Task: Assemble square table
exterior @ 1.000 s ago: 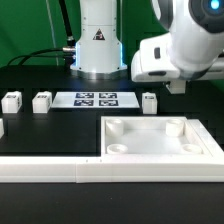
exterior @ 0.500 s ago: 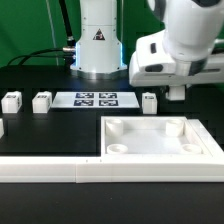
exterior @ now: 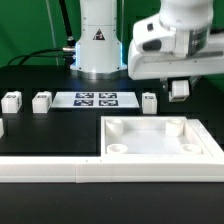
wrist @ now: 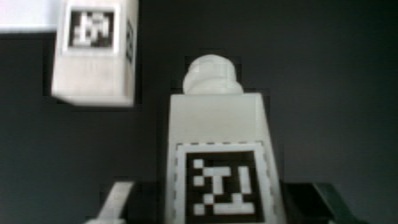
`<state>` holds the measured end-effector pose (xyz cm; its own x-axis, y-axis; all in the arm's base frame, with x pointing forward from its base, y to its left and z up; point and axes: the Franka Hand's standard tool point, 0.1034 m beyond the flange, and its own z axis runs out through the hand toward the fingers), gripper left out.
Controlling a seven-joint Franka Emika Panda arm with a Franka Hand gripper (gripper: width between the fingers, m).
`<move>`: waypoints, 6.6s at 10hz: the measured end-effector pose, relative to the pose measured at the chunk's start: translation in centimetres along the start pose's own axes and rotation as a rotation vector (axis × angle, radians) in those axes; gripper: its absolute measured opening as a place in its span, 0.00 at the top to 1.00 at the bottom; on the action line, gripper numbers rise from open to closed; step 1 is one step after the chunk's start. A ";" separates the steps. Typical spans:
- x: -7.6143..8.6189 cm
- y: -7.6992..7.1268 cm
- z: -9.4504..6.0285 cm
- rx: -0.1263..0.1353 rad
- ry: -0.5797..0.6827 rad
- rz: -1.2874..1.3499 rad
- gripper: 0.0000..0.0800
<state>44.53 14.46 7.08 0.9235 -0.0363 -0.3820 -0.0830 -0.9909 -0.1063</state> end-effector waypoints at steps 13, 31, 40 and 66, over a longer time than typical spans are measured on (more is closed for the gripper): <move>3.4 0.6 -5.8 0.023 0.491 -0.057 0.64; 13.0 1.6 -10.6 -0.007 0.770 -0.200 0.64; 15.0 1.8 -10.5 -0.011 0.809 -0.201 0.64; 15.9 1.6 -6.7 -0.028 0.888 -0.210 0.64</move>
Offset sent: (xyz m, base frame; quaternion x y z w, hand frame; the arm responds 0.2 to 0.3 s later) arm 0.0000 0.0000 0.0000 0.0000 0.1938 0.0000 0.9810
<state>61.54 11.45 6.98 0.8683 0.0698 0.4912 0.1178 -0.9907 -0.0674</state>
